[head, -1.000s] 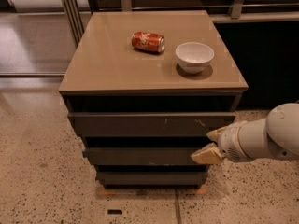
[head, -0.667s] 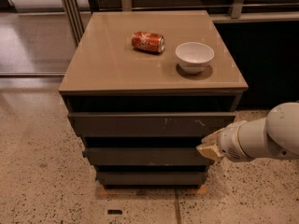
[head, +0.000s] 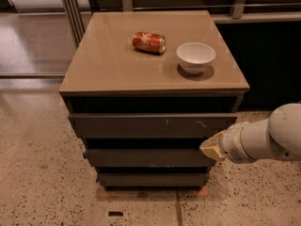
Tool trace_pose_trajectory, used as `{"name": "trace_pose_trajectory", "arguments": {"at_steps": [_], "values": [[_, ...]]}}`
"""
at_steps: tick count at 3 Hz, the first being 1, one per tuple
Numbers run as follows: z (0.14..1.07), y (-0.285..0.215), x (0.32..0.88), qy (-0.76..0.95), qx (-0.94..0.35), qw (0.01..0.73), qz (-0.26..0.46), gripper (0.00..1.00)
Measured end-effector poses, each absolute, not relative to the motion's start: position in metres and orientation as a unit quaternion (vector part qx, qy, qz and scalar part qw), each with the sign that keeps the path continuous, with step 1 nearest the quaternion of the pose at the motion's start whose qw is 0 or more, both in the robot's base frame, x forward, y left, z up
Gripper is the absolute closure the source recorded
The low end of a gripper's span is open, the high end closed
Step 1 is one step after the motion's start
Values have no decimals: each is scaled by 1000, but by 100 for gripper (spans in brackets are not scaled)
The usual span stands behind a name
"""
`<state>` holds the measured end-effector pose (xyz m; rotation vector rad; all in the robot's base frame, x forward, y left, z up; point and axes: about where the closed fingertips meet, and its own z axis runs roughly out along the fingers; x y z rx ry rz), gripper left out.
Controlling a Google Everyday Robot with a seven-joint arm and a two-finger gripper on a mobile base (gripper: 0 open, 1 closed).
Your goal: Open middle drawer
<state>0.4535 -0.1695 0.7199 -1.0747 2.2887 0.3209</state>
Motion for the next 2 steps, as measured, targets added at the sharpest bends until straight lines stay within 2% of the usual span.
{"name": "trace_pose_trajectory", "arguments": {"at_steps": [2], "values": [[665,-148,435,862,-358,331,139,100]]}}
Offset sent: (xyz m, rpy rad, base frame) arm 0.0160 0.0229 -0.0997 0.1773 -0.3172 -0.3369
